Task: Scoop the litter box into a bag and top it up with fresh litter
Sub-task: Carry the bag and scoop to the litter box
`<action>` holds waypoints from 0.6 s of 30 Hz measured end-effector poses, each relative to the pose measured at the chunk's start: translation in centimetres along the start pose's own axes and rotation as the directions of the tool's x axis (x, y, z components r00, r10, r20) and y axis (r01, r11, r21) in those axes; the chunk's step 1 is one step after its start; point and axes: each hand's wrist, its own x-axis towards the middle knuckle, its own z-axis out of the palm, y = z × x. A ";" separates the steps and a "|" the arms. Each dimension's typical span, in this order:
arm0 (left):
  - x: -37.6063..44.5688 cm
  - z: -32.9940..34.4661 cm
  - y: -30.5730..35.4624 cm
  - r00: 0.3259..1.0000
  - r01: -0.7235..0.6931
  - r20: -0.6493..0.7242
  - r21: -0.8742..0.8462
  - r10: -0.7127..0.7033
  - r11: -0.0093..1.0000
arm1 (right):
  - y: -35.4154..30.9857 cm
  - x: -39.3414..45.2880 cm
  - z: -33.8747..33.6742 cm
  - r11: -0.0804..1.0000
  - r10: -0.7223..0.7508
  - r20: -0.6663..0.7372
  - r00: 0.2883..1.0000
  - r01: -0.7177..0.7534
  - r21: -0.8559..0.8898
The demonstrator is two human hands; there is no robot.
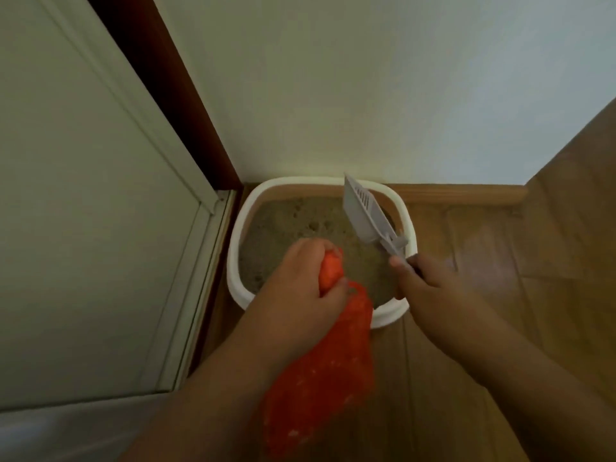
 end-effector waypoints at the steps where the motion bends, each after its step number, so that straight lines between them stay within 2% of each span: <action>1: 0.6 -0.1 0.0 1.000 -0.011 -0.019 0.004 0.011 1.000 | -0.3 0.4 -0.3 1.000 -0.015 -0.010 1.000 0.015 0.001; 4: 1.6 -0.3 0.3 1.000 -0.013 -0.017 -0.029 0.013 0.999 | -1.0 0.5 -0.9 0.997 -0.077 0.008 0.997 0.077 -0.027; 10: 1.4 -0.2 1.5 0.997 0.059 -0.037 -0.228 -0.069 0.972 | -2.9 0.0 -0.6 0.973 -0.049 0.009 0.999 0.046 0.228; 14: 0.8 -0.3 1.9 0.997 0.020 -0.060 -0.416 -0.050 0.909 | -3.4 0.2 0.3 0.926 -0.093 -0.005 0.996 0.088 0.367; 18: 0.2 -0.7 2.2 0.999 0.029 -0.008 -0.455 -0.037 0.890 | -3.8 0.2 0.0 0.935 -0.147 0.010 0.989 0.136 0.328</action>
